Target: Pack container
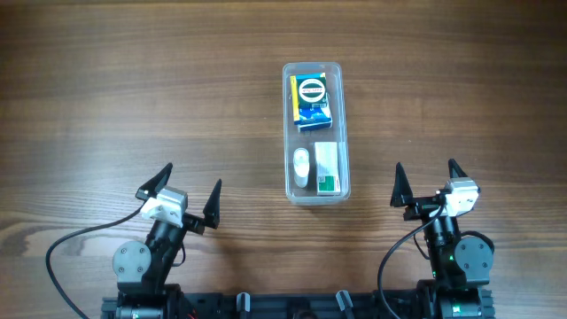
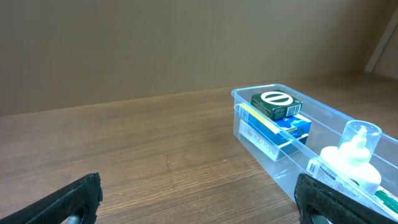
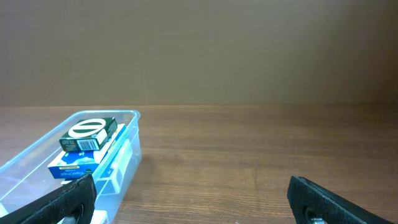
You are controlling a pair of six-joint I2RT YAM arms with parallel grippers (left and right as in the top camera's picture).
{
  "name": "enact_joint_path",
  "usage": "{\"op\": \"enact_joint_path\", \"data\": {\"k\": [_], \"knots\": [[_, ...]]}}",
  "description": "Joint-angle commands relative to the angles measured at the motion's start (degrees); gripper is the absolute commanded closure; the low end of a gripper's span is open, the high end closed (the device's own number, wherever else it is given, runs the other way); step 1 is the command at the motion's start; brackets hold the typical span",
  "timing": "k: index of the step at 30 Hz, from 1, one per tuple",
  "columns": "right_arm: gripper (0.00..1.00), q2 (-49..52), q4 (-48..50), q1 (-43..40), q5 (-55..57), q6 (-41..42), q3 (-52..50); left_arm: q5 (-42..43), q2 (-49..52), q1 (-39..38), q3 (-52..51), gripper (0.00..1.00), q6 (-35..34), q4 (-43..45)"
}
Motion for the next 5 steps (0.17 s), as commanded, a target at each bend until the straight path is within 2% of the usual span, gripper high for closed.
{"op": "enact_joint_path", "data": {"k": [1,5], "knots": [[0.0,-0.9,0.1,0.1,0.3,-0.8,-0.1,0.7,-0.6,0.5,-0.3,0.0,0.7,-0.1],[0.0,-0.9,0.1,0.1,0.3,-0.7,-0.1,0.7,-0.6,0.5,-0.3,0.0,0.7,-0.1]]}}
